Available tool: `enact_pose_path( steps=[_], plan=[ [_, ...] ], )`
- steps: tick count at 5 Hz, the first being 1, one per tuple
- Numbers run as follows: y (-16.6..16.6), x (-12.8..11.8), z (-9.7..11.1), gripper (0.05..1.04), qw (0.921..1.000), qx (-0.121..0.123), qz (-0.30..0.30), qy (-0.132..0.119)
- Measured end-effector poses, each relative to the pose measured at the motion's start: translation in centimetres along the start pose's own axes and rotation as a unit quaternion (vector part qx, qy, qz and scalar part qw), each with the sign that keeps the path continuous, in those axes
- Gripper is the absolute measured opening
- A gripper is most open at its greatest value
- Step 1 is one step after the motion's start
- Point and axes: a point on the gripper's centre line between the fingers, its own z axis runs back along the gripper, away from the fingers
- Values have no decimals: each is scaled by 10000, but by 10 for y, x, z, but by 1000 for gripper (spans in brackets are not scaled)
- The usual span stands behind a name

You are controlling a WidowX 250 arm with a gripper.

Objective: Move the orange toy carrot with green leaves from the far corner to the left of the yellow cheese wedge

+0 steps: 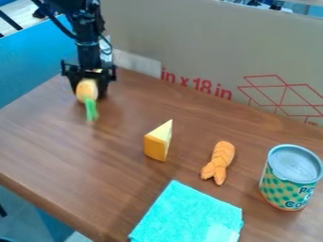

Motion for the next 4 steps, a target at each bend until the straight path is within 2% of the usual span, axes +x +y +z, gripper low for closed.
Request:
enact_pose_path(
  steps=[1, 2, 3, 4],
  plan=[
    [-1, -9, 4, 584, 9998, -130, 125, -76],
    [-2, -18, 14, 577, 9996, -238, 55, -143],
    [0, -29, 34, 577, 9991, -252, -47, -344],
    [11, -54, 52, 577, 9985, 4, -354, -422]
  ],
)
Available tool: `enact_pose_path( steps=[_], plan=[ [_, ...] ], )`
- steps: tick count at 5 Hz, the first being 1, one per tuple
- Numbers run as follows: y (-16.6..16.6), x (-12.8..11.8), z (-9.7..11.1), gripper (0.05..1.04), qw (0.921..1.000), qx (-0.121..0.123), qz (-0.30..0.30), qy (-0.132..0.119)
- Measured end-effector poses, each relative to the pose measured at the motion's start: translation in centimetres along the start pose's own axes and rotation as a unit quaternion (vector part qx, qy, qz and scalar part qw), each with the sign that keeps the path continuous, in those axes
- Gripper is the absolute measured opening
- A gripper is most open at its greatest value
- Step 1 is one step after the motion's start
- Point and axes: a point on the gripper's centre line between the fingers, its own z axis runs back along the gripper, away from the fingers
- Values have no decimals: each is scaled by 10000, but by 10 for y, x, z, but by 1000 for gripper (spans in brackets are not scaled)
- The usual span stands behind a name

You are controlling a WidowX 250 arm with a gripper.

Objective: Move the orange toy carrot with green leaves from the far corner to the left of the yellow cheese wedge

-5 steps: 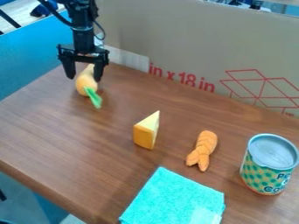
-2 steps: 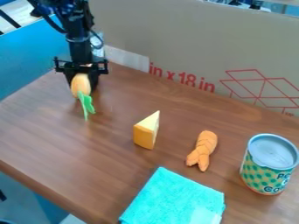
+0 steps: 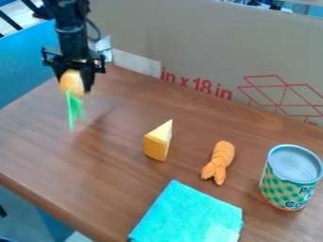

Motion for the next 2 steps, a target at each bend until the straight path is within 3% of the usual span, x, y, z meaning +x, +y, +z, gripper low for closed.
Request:
enact_pose_path(
  steps=[1, 2],
  plan=[
    [11, -38, -10, 577, 9974, 363, -435, 437],
    [14, -66, -25, 577, 9927, 468, -630, 918]
  ],
)
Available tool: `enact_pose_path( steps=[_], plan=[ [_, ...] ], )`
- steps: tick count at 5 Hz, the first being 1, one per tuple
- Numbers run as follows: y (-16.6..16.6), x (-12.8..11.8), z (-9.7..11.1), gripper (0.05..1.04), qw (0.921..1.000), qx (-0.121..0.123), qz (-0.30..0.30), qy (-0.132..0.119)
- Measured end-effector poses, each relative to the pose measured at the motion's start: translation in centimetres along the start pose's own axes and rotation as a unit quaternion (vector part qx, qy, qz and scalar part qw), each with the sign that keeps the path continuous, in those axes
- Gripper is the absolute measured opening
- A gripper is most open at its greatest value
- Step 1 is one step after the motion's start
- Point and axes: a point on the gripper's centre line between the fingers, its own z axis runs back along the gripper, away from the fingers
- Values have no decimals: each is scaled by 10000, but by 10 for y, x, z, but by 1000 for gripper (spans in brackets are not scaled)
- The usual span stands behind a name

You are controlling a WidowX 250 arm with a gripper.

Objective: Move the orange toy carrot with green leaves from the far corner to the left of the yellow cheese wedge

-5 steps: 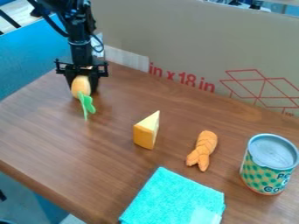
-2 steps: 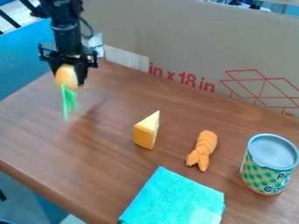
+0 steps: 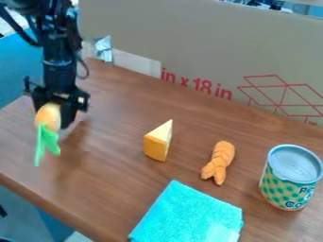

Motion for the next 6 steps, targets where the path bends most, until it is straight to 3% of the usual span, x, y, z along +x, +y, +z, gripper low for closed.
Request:
enact_pose_path(
  steps=[1, 2, 4, 5, 6],
  plan=[
    [-7, -8, -13, 577, 9997, -25, -141, 191],
    [-5, -8, -15, 577, 9998, 21, -149, 153],
    [-5, -32, -25, 551, 9992, 153, -17, 379],
    [-18, -51, -25, 646, 9988, 181, -219, 402],
    [-27, -46, -23, 900, 9989, 44, -273, 378]
  ],
)
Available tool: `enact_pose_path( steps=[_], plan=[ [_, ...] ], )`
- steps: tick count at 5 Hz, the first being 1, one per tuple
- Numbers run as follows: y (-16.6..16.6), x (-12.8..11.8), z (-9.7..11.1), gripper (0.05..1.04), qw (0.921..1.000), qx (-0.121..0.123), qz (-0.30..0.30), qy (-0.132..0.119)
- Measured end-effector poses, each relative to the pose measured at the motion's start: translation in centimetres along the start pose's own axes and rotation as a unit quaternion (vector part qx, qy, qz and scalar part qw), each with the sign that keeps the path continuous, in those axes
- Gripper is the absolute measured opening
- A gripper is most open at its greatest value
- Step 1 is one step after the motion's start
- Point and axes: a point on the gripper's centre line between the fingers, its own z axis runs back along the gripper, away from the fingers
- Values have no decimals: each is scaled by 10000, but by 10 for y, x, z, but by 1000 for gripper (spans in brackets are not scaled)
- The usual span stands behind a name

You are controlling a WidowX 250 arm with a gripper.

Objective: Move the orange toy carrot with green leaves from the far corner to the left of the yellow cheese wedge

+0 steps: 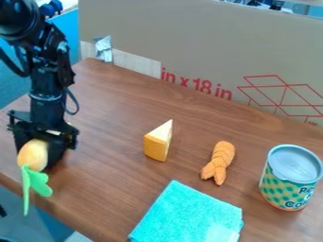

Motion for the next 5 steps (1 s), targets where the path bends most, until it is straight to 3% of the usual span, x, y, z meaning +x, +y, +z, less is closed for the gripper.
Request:
enact_pose_path(
  steps=[1, 2, 3, 4, 5],
  plan=[
    [-4, 8, 5, 1006, 9982, -515, 162, -253],
    [-5, 28, 37, 1003, 9903, -975, 179, -973],
    [-18, 31, 58, 1002, 9843, -1286, -75, -1208],
    [-46, 35, 79, 1002, 9840, -1042, -528, -1342],
    [-82, 35, 92, 1002, 9786, -960, -1106, -1444]
  ],
)
